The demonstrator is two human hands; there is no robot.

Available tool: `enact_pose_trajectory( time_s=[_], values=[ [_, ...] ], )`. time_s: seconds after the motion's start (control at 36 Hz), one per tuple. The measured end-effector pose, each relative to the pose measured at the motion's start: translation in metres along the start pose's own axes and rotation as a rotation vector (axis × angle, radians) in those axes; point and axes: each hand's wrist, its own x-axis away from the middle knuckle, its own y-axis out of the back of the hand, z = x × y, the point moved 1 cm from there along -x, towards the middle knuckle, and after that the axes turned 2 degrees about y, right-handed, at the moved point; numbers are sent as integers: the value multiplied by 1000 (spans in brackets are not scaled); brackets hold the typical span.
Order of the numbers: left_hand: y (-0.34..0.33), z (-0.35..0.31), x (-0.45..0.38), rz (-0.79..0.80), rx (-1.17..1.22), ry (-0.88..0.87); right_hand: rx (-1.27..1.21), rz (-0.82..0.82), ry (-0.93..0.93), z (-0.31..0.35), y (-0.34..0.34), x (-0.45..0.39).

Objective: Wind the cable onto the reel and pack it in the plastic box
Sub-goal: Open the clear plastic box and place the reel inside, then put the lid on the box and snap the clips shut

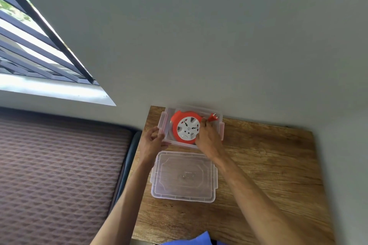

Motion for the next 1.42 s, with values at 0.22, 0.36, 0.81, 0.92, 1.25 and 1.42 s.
enact_pose_trajectory(
  time_s=[0.22,0.36,0.81,0.92,1.25,1.42],
  values=[
    [6,-7,7,65,-35,-6,-150,23,59,-7,17,8],
    [30,13,25,7,-159,-69,-239,-254,-5,-31,34,49],
    [65,82,85,63,-196,187,-986,269,-669,-76,-15,133],
    [76,70,96,94,-84,96,-916,194,-547,-76,-7,139],
    [81,24,103,90,-132,-298,-1138,92,-421,-79,24,133],
    [56,-3,84,-159,-223,-354,-998,-102,-324,-61,43,110]
  ],
)
